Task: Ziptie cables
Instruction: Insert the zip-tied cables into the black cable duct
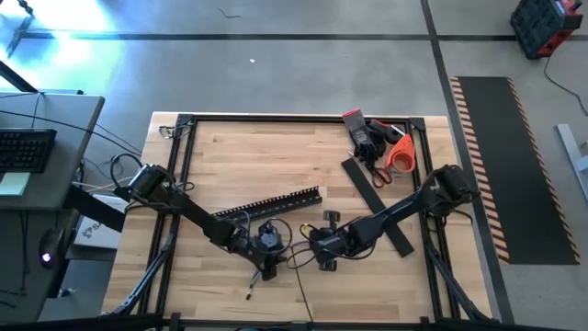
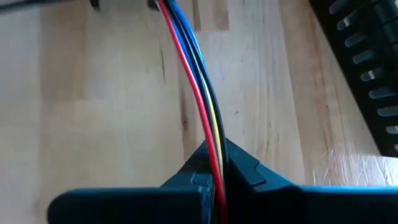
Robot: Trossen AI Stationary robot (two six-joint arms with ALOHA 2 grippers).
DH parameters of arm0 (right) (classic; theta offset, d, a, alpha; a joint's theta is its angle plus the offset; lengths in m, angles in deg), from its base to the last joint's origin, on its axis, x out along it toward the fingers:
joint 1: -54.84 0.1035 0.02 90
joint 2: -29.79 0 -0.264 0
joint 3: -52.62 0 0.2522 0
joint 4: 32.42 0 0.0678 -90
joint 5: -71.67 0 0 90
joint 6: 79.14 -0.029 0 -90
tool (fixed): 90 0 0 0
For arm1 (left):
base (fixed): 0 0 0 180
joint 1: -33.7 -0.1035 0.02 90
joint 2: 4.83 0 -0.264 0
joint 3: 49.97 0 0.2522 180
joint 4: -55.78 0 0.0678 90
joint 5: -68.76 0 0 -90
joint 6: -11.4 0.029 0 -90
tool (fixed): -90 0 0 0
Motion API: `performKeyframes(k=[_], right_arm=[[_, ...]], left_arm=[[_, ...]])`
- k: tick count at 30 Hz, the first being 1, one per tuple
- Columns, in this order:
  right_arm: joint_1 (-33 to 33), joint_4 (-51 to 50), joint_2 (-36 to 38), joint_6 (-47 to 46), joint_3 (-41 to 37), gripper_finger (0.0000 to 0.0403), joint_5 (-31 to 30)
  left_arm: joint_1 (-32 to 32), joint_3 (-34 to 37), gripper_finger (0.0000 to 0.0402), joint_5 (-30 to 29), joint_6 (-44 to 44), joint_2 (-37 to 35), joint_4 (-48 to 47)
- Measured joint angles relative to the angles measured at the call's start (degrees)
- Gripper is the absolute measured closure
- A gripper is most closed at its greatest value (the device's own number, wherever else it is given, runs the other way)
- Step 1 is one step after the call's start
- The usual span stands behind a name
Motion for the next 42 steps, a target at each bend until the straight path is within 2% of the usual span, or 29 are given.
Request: performKeyframes(k=[6,13,18,31,38,42], right_arm=[[0.04,-0.12,2.66,-2.10,0.00,0.0403,-0.10],[0.46,-4.82,6.86,-6.45,0.00,0.0403,-0.78],[1.92,-7.83,10.00,-8.22,0.02,0.0403,-1.83],[7.46,-17.78,18.08,-16.71,0.02,0.0403,-7.07],[8.76,-22.84,18.95,-19.84,0.02,0.0403,-7.23],[7.96,-22.24,18.95,-18.22,0.00,0.0403,-6.61]], left_arm=[[-0.02,0.00,0.0218,-5.23,0.09,1.46,1.18],[0.71,-0.19,0.0222,-6.40,-2.31,1.35,-2.88],[1.98,-0.32,0.0245,-7.99,-5.57,1.16,-7.39],[4.45,-0.17,0.0326,-8.23,-9.41,1.18,-10.90],[4.52,-0.14,0.0393,-3.95,-10.73,-0.32,-12.41],[4.89,0.06,0.0398,1.53,-10.86,-5.37,-19.04]])
